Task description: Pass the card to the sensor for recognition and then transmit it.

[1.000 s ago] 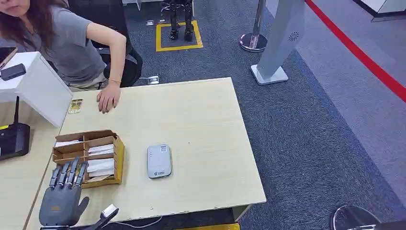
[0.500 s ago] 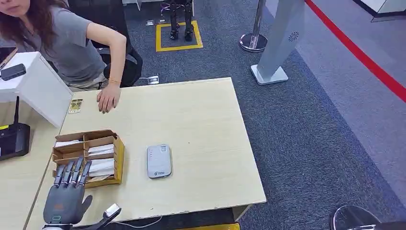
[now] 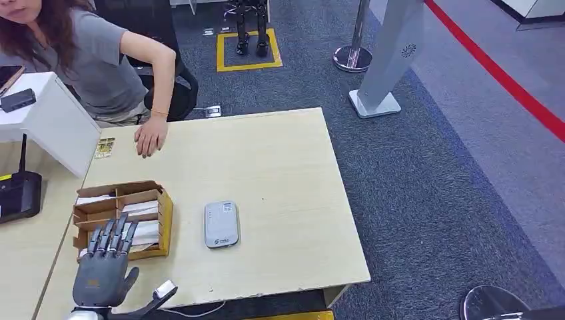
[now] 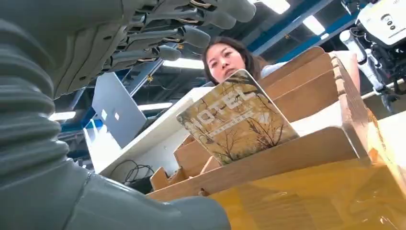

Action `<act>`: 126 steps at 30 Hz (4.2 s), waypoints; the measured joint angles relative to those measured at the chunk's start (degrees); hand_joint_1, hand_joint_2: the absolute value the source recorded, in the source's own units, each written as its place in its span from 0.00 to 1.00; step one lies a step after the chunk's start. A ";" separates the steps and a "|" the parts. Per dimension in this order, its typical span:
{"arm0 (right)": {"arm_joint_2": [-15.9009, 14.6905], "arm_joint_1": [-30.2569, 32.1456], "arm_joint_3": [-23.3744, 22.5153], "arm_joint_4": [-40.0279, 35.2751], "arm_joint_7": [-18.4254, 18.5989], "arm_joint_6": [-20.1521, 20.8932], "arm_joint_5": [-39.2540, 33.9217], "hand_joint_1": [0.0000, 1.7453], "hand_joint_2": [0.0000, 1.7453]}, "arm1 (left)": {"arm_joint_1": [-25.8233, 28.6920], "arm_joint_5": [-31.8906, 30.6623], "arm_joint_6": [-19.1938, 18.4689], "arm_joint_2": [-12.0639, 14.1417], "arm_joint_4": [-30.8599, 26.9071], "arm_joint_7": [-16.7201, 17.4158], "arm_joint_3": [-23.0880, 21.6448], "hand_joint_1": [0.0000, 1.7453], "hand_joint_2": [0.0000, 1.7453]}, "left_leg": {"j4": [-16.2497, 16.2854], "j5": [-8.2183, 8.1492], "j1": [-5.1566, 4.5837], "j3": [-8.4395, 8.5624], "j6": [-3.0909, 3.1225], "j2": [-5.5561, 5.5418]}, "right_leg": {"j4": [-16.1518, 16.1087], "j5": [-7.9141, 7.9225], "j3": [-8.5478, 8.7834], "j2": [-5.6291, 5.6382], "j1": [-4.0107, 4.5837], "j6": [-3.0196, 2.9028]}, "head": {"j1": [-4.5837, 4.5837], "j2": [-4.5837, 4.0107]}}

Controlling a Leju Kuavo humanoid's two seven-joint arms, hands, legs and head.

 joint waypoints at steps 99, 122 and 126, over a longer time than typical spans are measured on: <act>-0.07 -0.02 0.96 0.00 0.11 -1.00 0.37 0.00 0.00 | -3.88 -0.48 1.18 -1.48 5.24 8.19 -2.97 1.00 1.00 | 0.00 0.00 0.00 0.00 0.00 0.00 | 0.00 0.00 -0.01 0.01 0.00 0.00 | 0.00 0.02; -0.04 -0.14 0.96 0.00 -0.52 -1.07 0.42 0.00 0.00 | -7.30 4.94 -1.33 -5.62 1.59 -1.38 -2.93 1.00 1.00 | 0.01 0.01 0.00 0.00 0.00 -0.01 | 0.00 0.02 0.00 0.00 0.00 0.01 | 0.00 0.02; -0.04 -0.25 0.96 0.00 -0.57 -1.05 0.35 0.00 0.00 | -8.16 5.73 -1.66 -6.01 0.48 -1.70 -2.93 1.00 1.00 | 0.01 0.01 0.00 0.00 0.00 0.00 | 0.00 0.01 0.00 0.00 0.00 0.01 | 0.00 0.02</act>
